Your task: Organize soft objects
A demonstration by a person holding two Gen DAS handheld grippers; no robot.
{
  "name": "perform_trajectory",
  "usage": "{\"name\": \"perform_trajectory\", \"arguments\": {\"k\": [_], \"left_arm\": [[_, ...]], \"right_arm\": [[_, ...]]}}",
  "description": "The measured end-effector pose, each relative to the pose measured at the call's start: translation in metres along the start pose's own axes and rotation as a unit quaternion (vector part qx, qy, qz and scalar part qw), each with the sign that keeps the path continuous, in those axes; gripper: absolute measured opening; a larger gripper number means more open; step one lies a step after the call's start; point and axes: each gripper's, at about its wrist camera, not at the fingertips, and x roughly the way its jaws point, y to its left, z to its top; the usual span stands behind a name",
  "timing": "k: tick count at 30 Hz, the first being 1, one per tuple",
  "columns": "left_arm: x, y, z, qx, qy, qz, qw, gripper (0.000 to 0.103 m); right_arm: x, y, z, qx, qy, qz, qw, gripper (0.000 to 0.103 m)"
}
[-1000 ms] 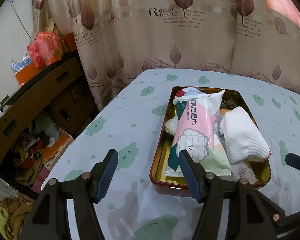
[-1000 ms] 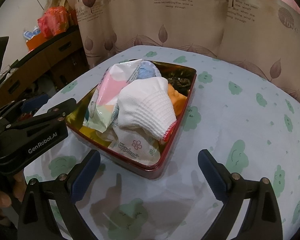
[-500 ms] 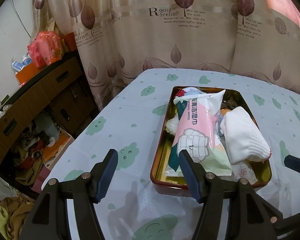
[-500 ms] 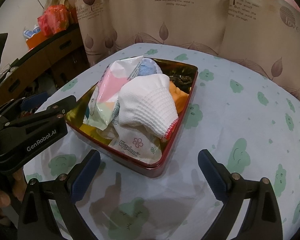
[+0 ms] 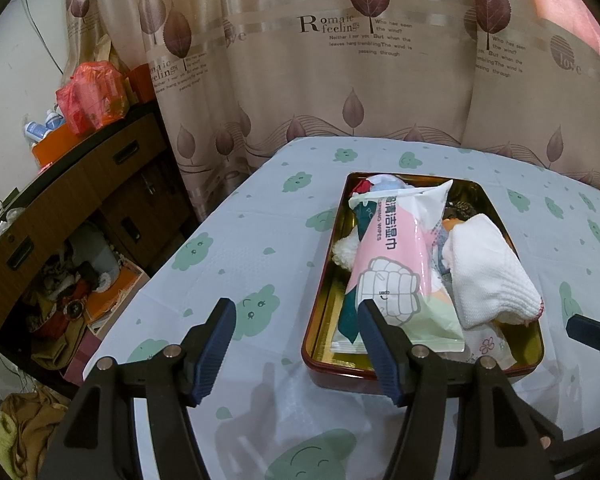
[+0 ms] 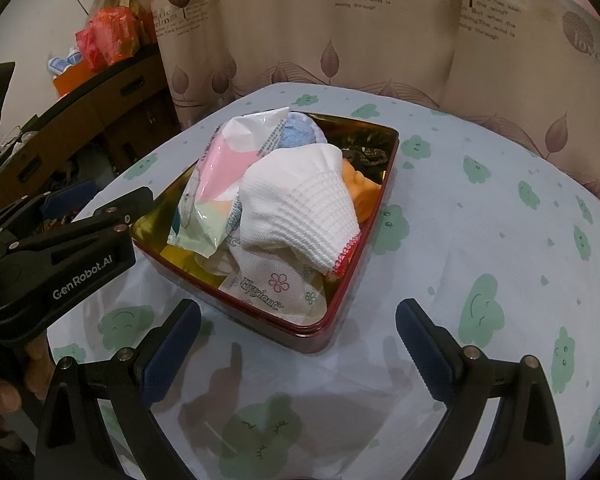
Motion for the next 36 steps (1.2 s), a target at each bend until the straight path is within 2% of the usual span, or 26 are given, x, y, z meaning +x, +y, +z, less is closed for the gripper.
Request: {"name": "perform_trajectory", "arguments": {"k": [36], "left_arm": [[0.0007, -0.0016, -0.0015, 0.000, 0.000, 0.003, 1.0000, 0.065]], "right_arm": [[0.0011, 0.0080, -0.0028, -0.010, 0.010, 0.000, 1.000, 0.097]]}}
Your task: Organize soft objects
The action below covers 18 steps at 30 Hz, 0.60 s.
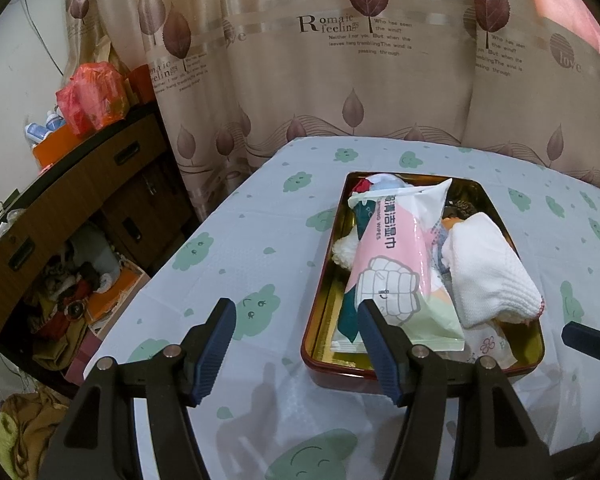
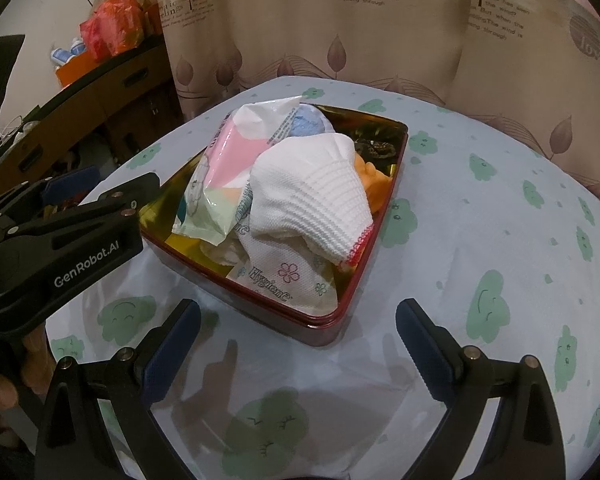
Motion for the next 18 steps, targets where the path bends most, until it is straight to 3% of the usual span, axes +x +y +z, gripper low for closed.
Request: {"name": "perform_trajectory", "arguments": {"k": [18], "left_arm": [[-0.0065, -0.0051, 0.0000, 0.012, -0.011, -0.007, 0.9999, 0.065]], "right_arm": [[0.0014, 0.0012, -0.0007, -0.002, 0.001, 0.000, 1.000, 0.097]]}}
